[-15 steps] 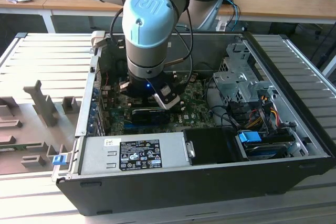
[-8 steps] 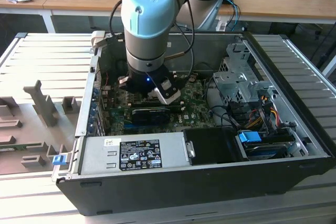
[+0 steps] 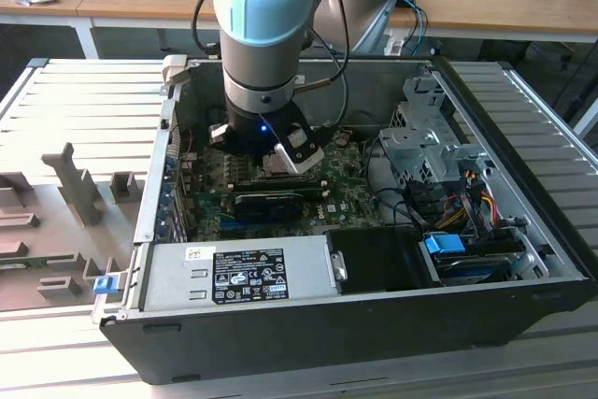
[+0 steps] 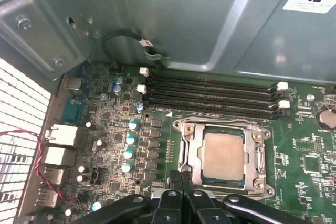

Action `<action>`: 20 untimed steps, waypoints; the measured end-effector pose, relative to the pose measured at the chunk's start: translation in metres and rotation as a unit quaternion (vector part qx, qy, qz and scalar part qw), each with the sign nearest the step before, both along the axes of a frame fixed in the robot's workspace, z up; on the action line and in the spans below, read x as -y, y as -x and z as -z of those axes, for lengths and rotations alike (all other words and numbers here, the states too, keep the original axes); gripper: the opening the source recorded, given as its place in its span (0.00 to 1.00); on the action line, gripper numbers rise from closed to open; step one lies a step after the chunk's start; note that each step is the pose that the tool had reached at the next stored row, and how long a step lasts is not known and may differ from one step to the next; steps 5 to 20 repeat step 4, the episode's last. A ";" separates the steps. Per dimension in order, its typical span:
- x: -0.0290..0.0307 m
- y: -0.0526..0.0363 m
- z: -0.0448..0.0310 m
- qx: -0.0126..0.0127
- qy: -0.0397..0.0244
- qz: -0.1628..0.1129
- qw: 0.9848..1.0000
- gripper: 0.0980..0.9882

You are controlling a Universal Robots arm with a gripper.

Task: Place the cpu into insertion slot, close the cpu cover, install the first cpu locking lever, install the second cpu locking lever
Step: 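Install the second cpu locking lever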

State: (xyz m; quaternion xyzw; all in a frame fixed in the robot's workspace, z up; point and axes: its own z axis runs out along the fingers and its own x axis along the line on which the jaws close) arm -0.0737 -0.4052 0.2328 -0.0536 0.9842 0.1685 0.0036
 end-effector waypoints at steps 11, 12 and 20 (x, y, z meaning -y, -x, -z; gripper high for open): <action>0.0000 0.0000 -0.0052 0.000 0.000 0.000 1.000 0.01; 0.0000 0.0000 -0.0052 0.000 0.000 0.000 1.000 0.01; 0.0000 0.0000 -0.0052 0.000 0.000 0.000 1.000 0.01</action>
